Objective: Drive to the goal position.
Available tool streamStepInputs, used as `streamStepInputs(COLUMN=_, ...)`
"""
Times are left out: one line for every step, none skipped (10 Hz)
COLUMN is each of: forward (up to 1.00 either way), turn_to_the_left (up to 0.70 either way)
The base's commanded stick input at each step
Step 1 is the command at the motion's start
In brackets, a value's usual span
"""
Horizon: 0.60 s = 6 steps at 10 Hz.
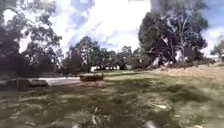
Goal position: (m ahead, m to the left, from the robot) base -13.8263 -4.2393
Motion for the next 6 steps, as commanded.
streamStepInputs(forward=0.7, turn_to_the_left=0.0)
streamStepInputs(forward=0.57, turn_to_the_left=0.0)
streamStepInputs(forward=0.22, turn_to_the_left=0.0)
streamStepInputs(forward=0.03, turn_to_the_left=0.0)
streamStepInputs(forward=0.0, turn_to_the_left=0.0)
streamStepInputs(forward=0.0, turn_to_the_left=0.0)
